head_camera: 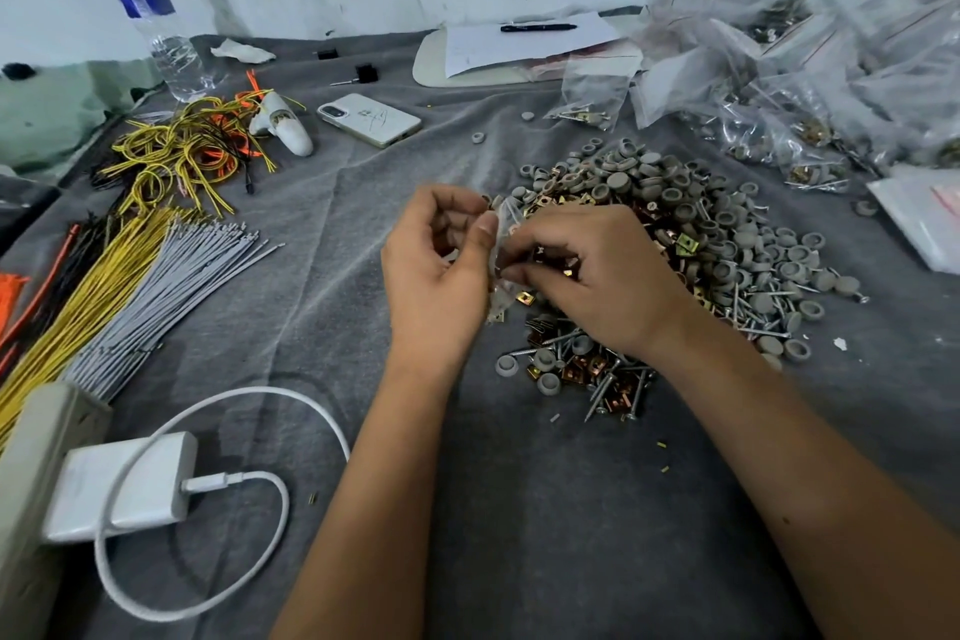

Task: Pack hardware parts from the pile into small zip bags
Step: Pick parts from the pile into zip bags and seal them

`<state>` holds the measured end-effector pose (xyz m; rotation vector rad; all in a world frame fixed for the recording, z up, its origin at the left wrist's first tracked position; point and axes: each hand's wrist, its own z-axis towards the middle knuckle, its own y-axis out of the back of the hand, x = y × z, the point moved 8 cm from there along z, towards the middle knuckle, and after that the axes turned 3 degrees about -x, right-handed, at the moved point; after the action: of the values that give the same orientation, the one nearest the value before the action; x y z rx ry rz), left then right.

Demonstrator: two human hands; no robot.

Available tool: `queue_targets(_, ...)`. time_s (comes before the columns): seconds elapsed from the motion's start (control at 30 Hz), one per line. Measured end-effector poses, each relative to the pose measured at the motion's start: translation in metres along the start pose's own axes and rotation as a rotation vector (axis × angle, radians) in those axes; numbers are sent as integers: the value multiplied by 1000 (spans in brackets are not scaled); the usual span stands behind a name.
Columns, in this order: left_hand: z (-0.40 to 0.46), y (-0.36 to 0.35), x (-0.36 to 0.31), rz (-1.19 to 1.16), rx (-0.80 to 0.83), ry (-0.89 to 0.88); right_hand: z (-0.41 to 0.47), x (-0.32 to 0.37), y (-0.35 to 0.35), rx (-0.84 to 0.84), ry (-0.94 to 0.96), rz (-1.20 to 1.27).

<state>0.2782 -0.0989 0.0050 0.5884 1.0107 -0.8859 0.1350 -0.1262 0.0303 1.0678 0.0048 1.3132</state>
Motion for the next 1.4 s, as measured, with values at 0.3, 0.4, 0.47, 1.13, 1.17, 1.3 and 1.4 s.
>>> queue_targets(0.3, -4, 9, -17, 112, -120, -146, 0, -4, 7, -110, -6, -96)
queue_targets(0.4, -4, 20, -20, 161, -233, -185, -1, 0, 20, -275, -7, -122)
queue_targets(0.47, -4, 29, -19, 144, -326, -172, -2, -2, 19, -240, -39, -138)
queue_targets(1.13, -1, 20, -5, 36, -247, -27, -2, -3, 12, -218, -171, -30)
queue_targets(1.17, -1, 14, -5, 50, -199, -32, -2, 1, 17, -270, -131, -26)
queue_targets(1.3, -5, -1, -4, 89, -97, -60, -2, 9, 21, -303, -6, -59)
queue_targets(1.4, -6, -4, -7, 131, -95, -100, -2, 3, 14, -236, -38, -85)
